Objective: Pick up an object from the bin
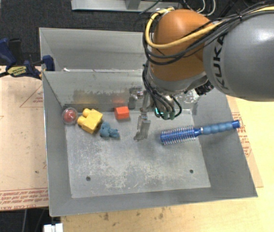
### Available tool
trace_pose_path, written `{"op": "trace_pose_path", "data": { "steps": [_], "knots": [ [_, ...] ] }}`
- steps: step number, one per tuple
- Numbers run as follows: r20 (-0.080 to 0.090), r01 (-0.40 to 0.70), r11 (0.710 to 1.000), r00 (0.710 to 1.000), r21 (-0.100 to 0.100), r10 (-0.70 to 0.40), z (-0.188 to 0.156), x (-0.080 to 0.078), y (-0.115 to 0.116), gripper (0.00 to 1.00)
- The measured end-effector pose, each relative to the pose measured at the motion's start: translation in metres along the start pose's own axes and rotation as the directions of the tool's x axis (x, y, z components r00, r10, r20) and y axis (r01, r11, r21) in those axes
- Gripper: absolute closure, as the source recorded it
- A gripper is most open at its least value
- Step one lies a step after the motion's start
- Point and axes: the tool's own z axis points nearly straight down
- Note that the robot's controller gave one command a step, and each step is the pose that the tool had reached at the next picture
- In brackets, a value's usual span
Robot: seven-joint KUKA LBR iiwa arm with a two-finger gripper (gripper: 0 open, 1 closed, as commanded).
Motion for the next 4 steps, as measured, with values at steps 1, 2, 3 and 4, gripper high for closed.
{"op": "trace_pose_path", "data": {
  "steps": [1,2,3,4],
  "knots": [
    [0.0,0.125,0.992,0.992,0.0,-0.125,0.122,-0.013,0.055,0.0],
    [0.009,-0.122,0.993,0.993,-0.001,0.122,0.126,-0.039,0.03,0.0],
    [0.007,0.198,0.98,0.98,0.001,-0.198,0.166,-0.058,0.035,0.0],
    [0.01,0.464,0.886,0.886,0.003,-0.464,0.164,-0.07,0.042,0.0]
  ]
}}
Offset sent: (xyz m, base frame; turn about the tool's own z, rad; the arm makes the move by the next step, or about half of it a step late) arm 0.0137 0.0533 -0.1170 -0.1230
